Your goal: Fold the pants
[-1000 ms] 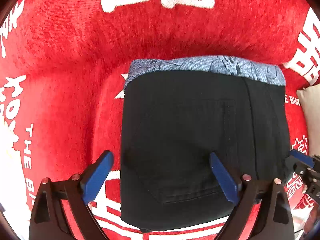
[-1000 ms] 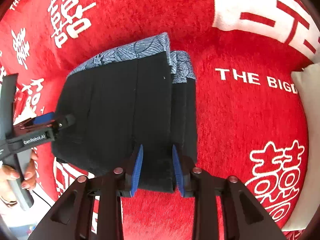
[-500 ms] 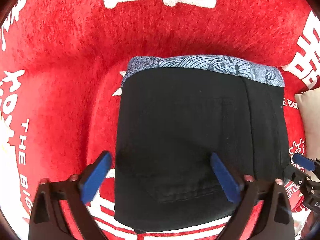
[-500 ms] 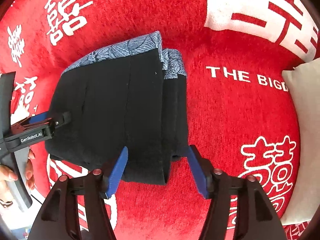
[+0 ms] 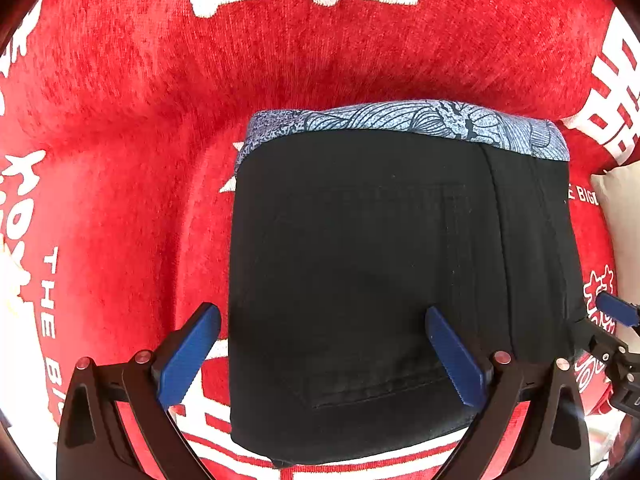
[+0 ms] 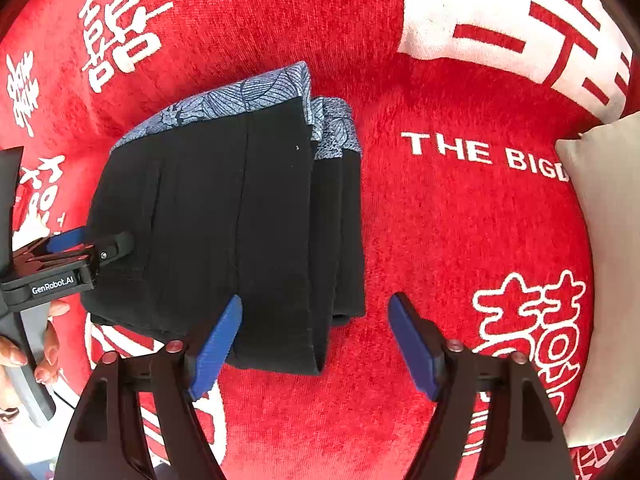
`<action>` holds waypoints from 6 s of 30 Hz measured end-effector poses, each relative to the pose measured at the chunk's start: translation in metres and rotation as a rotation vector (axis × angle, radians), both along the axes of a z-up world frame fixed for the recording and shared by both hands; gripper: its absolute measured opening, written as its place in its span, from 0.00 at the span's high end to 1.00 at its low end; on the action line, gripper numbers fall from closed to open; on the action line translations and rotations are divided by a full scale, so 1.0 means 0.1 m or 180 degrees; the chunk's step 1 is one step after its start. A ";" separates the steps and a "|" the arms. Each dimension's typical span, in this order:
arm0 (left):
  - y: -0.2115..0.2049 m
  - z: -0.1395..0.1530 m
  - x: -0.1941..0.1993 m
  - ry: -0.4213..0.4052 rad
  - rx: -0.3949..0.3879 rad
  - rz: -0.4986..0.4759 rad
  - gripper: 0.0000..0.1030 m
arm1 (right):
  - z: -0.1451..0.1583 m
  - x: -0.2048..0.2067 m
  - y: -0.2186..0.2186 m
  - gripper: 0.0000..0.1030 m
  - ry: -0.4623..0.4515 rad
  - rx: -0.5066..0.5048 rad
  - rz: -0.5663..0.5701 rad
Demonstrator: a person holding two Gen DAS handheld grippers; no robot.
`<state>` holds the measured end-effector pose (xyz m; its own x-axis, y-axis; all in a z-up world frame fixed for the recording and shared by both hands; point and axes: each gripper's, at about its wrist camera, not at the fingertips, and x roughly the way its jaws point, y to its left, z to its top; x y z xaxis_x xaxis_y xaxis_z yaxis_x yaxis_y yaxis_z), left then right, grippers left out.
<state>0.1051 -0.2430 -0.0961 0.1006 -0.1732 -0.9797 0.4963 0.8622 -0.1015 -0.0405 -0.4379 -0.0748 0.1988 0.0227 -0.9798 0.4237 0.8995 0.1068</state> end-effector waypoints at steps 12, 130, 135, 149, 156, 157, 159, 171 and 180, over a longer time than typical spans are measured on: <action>-0.02 0.03 -0.03 -0.0045 0.0089 -0.0024 0.01 | 0.05 -0.09 -0.03 0.21 -0.0026 0.0024 -0.0020; 0.99 0.74 -0.77 -0.0405 -0.0509 0.0067 0.24 | 0.21 -0.91 0.06 0.63 -0.0402 0.0855 -0.0411; 0.66 0.65 -0.78 -0.0350 -0.0554 -0.0100 0.24 | 0.38 -0.53 0.29 0.74 -0.0527 0.0665 -0.0089; 0.70 0.30 -0.93 -0.0276 -0.0078 -0.0155 0.24 | 0.15 -0.64 0.38 0.73 -0.0137 0.0354 -0.0111; 0.79 0.37 -1.17 -0.0160 -0.0028 -0.0133 0.13 | 0.39 -0.95 0.65 0.49 -0.0125 0.0340 -0.0154; 0.81 0.38 -1.22 -0.0134 -0.0016 -0.0135 0.12 | 0.41 -0.99 0.71 0.46 -0.0106 0.0339 -0.0150; 0.84 0.41 -1.31 -0.0041 -0.0011 -0.0109 0.02 | 0.44 -1.07 0.84 0.38 -0.0057 0.0364 -0.0133; 1.06 0.74 -1.65 -0.0086 0.0150 -0.0096 0.00 | 0.67 -1.28 1.24 0.18 0.0100 0.0126 -0.0190; 1.26 1.04 -1.86 -0.0164 0.0140 -0.0176 0.00 | 0.95 -1.39 1.43 0.00 0.0061 -0.0220 -0.0292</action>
